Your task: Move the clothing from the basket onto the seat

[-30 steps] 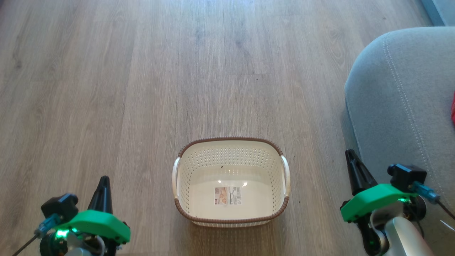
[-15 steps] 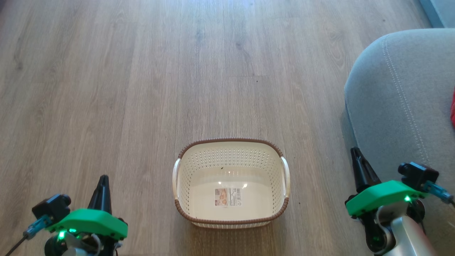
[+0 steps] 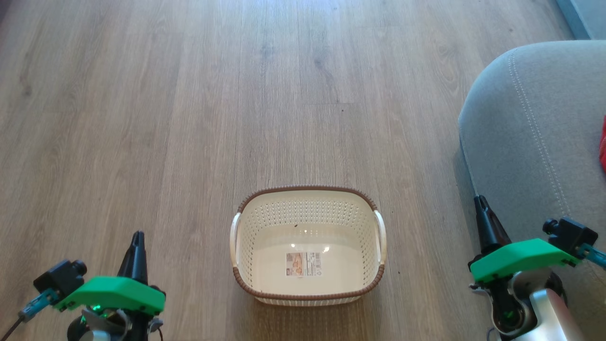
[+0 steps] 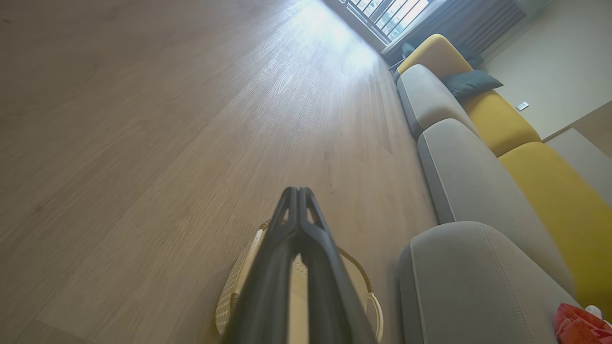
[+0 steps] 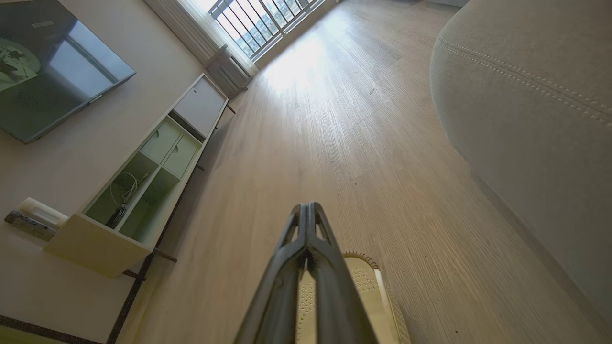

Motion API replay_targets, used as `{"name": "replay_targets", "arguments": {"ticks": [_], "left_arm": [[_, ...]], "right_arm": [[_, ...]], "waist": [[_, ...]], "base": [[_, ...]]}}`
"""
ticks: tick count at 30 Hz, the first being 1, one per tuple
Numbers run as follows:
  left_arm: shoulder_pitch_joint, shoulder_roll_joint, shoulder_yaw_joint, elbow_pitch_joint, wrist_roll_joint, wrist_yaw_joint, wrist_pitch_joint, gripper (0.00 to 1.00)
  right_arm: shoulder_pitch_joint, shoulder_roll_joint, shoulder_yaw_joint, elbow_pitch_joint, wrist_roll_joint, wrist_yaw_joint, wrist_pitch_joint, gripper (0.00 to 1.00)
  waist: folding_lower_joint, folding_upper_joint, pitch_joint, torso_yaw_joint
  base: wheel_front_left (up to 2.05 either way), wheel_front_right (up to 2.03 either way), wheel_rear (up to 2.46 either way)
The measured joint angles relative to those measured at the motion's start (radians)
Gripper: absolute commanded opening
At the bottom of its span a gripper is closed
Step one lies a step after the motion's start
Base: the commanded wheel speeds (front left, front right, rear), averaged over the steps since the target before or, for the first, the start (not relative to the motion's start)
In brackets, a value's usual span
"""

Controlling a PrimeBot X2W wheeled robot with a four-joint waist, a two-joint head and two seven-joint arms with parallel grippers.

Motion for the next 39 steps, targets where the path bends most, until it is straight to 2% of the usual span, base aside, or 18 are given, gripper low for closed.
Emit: {"name": "replay_targets", "arguments": {"ticks": [39], "left_arm": [[0.0,0.001,-0.002,-0.044,-0.438,-0.009,0.108,0.0]], "right_arm": [[0.01,0.013,-0.066,-0.057,0.417,0.0,0.11,0.0]], "waist": [[0.0,0.0,-0.018,0.002]], "base": [[0.0,0.0,0.0]]}}
